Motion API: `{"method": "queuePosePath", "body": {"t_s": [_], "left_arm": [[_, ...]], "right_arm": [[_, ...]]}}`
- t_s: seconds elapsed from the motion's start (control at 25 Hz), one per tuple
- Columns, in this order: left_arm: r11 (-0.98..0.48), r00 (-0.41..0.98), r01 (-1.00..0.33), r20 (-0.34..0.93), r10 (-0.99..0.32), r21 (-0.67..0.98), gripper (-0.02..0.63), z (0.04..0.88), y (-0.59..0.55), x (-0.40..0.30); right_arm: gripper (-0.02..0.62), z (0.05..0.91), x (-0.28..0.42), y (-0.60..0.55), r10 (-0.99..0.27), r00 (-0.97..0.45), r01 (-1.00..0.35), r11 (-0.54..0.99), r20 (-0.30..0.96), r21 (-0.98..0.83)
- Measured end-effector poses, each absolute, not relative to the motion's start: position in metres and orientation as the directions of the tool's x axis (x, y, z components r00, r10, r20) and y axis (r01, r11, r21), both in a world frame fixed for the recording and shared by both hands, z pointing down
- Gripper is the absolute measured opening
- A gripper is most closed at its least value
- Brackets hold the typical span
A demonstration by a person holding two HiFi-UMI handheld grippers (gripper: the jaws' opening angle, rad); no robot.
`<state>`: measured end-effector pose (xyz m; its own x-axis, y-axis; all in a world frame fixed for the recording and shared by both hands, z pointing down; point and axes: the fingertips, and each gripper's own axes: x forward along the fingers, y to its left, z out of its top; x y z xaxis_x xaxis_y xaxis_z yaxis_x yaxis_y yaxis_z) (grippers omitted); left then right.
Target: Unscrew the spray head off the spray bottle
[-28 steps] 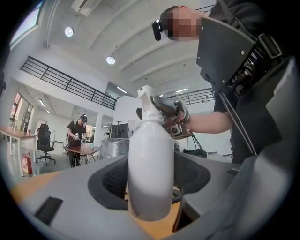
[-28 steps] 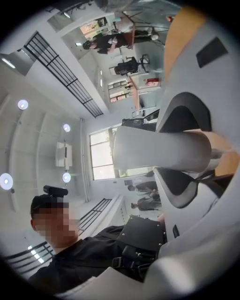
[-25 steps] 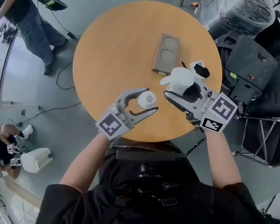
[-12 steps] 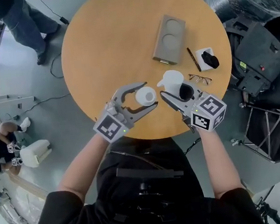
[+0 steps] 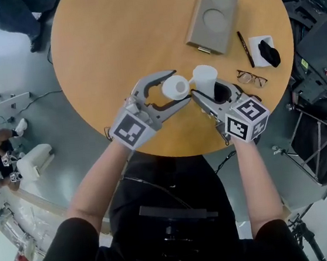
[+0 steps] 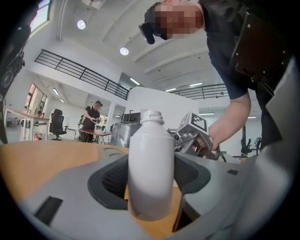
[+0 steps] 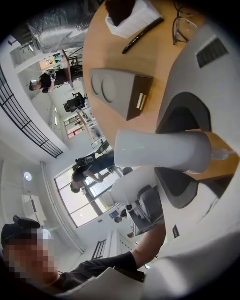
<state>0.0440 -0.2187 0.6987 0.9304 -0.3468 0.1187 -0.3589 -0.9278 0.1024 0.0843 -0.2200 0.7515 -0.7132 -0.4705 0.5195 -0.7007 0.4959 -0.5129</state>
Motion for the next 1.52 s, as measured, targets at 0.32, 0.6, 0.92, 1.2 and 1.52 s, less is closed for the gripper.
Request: {"method": "queuePosePath", "body": {"t_s": [0.32, 0.6, 0.92, 1.2, 1.52], "left_arm": [[-0.929, 0.927, -0.357, 0.156, -0.34, 0.101, 0.308, 0.769, -0.25, 0.061], [-0.931, 0.912, -0.355, 0.252, -0.325, 0.083, 0.31, 0.811, -0.251, 0.057], [-0.93, 0.891, -0.364, 0.313, -0.33, 0.055, 0.312, 0.822, -0.242, 0.039], [-0.932, 0.888, -0.359, 0.328, -0.324, 0.052, 0.328, 0.824, -0.24, 0.037], [-0.921, 0.88, -0.387, 0.318, -0.352, 0.051, 0.383, 0.81, -0.239, 0.027]], "right_arm": [[0.236, 0.815, 0.088, -0.236, -0.449, -0.699, -0.715, 0.433, 0.557, -0.549], [0.236, 0.842, 0.091, -0.237, -0.414, -0.691, -0.723, 0.413, 0.592, -0.554], [0.238, 0.859, 0.082, -0.221, -0.355, -0.705, -0.707, 0.42, 0.614, -0.569], [0.239, 0.864, 0.079, -0.221, -0.38, -0.697, -0.717, 0.397, 0.608, -0.574], [0.367, 0.859, 0.081, -0.23, -0.443, -0.643, -0.766, 0.382, 0.625, -0.517]]}}
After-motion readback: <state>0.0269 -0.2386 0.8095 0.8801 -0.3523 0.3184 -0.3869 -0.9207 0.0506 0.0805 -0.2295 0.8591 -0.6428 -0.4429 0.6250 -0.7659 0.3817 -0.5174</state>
